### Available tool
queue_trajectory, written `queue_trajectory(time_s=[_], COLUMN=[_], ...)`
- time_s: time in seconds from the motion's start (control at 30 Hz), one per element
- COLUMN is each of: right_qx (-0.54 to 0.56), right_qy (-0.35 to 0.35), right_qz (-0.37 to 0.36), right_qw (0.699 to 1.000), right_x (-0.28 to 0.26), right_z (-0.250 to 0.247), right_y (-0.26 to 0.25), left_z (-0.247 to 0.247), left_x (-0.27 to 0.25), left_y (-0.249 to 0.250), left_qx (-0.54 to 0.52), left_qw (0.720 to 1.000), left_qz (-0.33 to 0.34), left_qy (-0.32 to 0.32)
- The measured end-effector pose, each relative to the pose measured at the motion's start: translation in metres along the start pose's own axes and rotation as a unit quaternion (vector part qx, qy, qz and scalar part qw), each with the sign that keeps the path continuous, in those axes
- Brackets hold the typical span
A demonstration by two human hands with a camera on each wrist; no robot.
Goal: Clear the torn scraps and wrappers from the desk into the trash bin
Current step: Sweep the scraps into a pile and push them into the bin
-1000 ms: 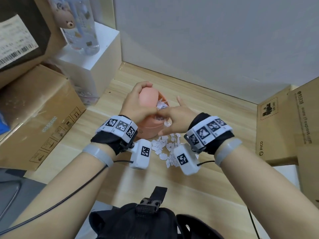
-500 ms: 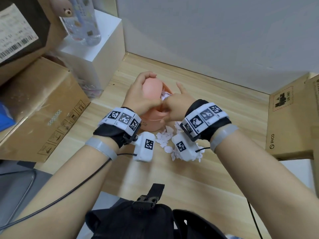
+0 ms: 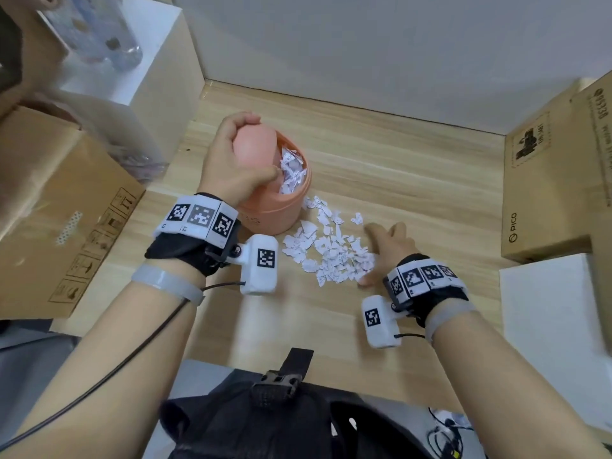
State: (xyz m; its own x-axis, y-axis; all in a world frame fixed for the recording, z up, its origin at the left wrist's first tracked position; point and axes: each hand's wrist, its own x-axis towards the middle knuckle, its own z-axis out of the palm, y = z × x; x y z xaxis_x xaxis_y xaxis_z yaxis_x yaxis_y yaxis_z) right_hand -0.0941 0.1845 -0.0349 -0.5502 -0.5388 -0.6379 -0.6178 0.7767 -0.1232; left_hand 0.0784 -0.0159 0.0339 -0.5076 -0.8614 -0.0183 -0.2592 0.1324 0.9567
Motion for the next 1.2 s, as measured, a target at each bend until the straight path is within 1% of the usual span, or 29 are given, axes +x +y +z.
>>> queue_trajectory(time_s=[0.03, 0.1, 0.17, 0.2, 0.23, 0.3, 0.37, 0.4, 0.53, 0.63, 0.73, 0.8, 0.87, 0.9, 0.97, 1.0, 1.07, 1.13, 1.2], right_qx=[0.008, 0.062, 0.126, 0.144, 0.144, 0.096, 0.039, 0.027, 0.049, 0.047, 0.038, 0.104, 0.212, 0.255, 0.271, 0.282, 0.318, 0.322, 0.305], right_qy=[0.003, 0.024, 0.052, 0.053, 0.046, 0.037, 0.048, 0.051, 0.06, 0.041, 0.014, 0.023, 0.037, 0.043, 0.059, 0.057, 0.045, 0.033, 0.005], right_qz=[0.0, -0.018, -0.053, -0.072, -0.09, -0.125, -0.157, -0.167, -0.192, -0.194, -0.161, -0.135, -0.119, -0.125, -0.168, -0.19, -0.212, -0.222, -0.224], right_qw=[1.0, 0.998, 0.989, 0.986, 0.984, 0.987, 0.986, 0.984, 0.978, 0.979, 0.986, 0.985, 0.969, 0.958, 0.946, 0.939, 0.923, 0.92, 0.926], right_x=[-0.001, 0.0, 0.003, 0.004, 0.005, 0.008, 0.01, 0.011, 0.011, 0.013, 0.016, 0.014, 0.007, 0.003, -0.003, -0.006, -0.011, -0.014, -0.017], right_z=[0.01, 0.025, 0.035, 0.037, 0.039, 0.043, 0.046, 0.046, 0.043, 0.037, 0.022, 0.003, -0.024, -0.039, -0.068, -0.081, -0.101, -0.112, -0.117], right_y=[0.0, -0.009, -0.024, -0.033, -0.041, -0.055, -0.062, -0.063, -0.058, -0.056, -0.055, -0.058, -0.066, -0.072, -0.087, -0.097, -0.116, -0.135, -0.148], left_z=[0.0, 0.0, 0.0, 0.0, 0.0, 0.0, 0.0, -0.001, -0.001, 0.0, 0.0, 0.0, 0.0, 0.0, -0.001, -0.001, -0.002, -0.003, -0.004], left_x=[0.0, -0.001, -0.002, -0.003, -0.003, -0.004, -0.004, -0.004, -0.003, -0.003, -0.002, -0.002, -0.002, -0.002, -0.002, -0.002, -0.003, -0.005, -0.007], left_y=[0.001, 0.002, 0.004, 0.005, 0.005, 0.006, 0.007, 0.007, 0.005, 0.004, 0.002, 0.001, 0.001, 0.002, 0.004, 0.006, 0.006, 0.008, 0.009], left_qx=[0.004, 0.01, 0.015, 0.018, 0.02, 0.025, 0.027, 0.025, 0.012, -0.01, -0.021, -0.021, -0.022, -0.023, -0.024, -0.022, -0.022, -0.027, -0.027], left_qw=[1.0, 1.0, 1.0, 1.0, 1.0, 1.0, 1.0, 1.0, 1.0, 1.0, 1.0, 1.0, 1.0, 1.0, 0.999, 0.999, 0.999, 0.998, 0.998], left_qz=[0.003, 0.006, 0.007, 0.008, 0.009, 0.008, 0.007, 0.008, 0.003, -0.002, -0.008, -0.01, -0.008, -0.008, -0.01, -0.014, -0.022, -0.038, -0.051], left_qy=[0.003, 0.006, 0.005, 0.004, 0.003, 0.002, 0.002, 0.001, -0.003, -0.011, -0.012, -0.016, -0.017, -0.018, -0.024, -0.027, -0.031, -0.031, -0.03])
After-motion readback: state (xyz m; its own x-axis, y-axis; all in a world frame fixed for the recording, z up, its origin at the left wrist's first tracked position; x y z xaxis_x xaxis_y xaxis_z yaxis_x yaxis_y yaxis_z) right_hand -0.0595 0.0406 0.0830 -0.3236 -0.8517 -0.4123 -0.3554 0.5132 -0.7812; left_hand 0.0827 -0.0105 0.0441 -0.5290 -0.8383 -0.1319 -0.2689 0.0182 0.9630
